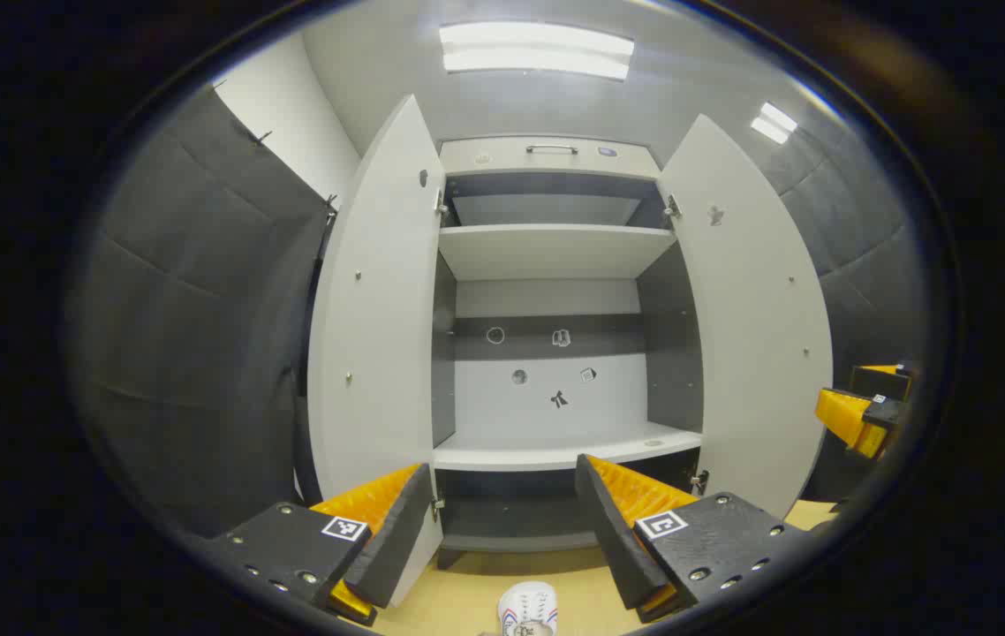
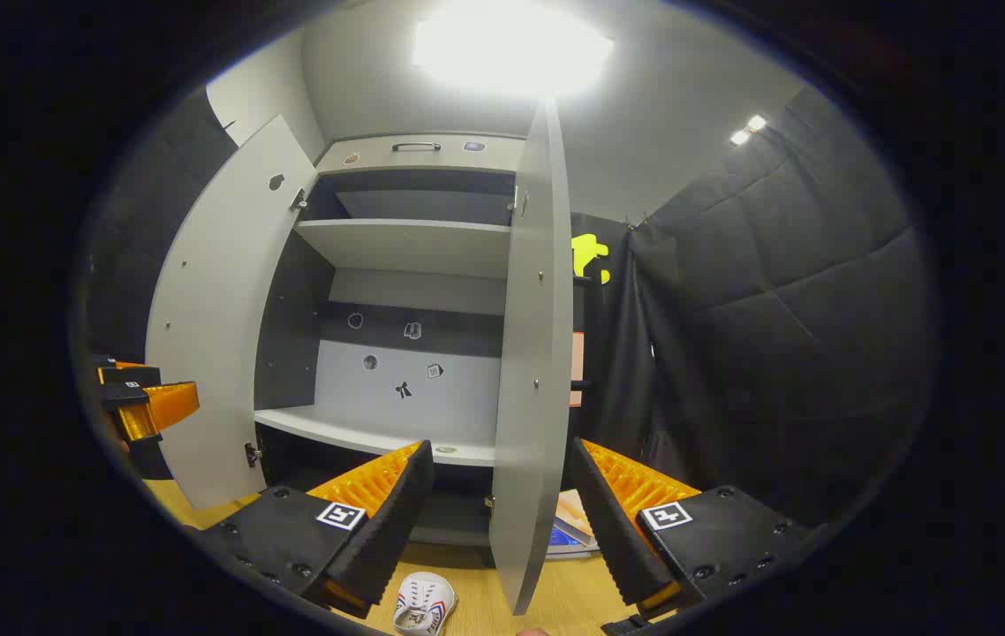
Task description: Grab one shoe with the right hand and put it into the shoe cabinet, grab the other shoe with the left hand and put it into the shoe cabinet; then close the right door with the right hand and the left door with the left hand.
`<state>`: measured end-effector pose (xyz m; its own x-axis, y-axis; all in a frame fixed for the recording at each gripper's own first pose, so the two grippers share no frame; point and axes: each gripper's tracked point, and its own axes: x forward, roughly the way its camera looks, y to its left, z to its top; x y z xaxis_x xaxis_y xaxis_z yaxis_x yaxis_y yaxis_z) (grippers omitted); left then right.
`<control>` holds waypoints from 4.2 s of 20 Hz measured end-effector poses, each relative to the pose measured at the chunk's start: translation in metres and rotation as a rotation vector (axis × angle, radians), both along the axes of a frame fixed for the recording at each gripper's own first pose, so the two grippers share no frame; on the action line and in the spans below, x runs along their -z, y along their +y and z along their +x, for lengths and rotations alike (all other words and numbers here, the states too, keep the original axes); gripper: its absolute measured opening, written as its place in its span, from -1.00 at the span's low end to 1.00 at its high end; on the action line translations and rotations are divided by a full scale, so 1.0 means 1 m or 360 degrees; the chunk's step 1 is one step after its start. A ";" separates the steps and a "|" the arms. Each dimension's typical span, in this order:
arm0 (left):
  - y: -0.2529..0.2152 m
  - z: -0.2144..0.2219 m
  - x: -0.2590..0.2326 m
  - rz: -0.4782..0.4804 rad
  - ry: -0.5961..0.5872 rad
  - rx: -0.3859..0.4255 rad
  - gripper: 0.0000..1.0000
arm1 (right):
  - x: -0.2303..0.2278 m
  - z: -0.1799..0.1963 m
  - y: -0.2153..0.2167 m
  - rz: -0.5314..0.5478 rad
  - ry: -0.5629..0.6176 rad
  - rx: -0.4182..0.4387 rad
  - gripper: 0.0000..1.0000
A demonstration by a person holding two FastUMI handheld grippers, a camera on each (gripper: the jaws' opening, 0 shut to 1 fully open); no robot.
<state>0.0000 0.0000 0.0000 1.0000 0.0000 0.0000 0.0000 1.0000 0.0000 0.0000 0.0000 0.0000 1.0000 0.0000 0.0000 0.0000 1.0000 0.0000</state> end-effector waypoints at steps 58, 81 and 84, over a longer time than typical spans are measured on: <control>0.127 -0.055 0.014 0.0244 0.0157 -0.0487 0.89 | 0.361 0.014 0.155 -0.0048 0.1573 -0.0560 0.71; 0.134 -0.077 -0.004 0.0303 0.0100 -0.0574 0.89 | 0.358 0.020 0.142 0.0011 0.1584 -0.0526 -0.96; 0.131 -0.075 -0.002 0.0298 0.0103 -0.0562 0.89 | 0.328 0.027 0.146 0.0052 0.1489 -0.0555 -0.96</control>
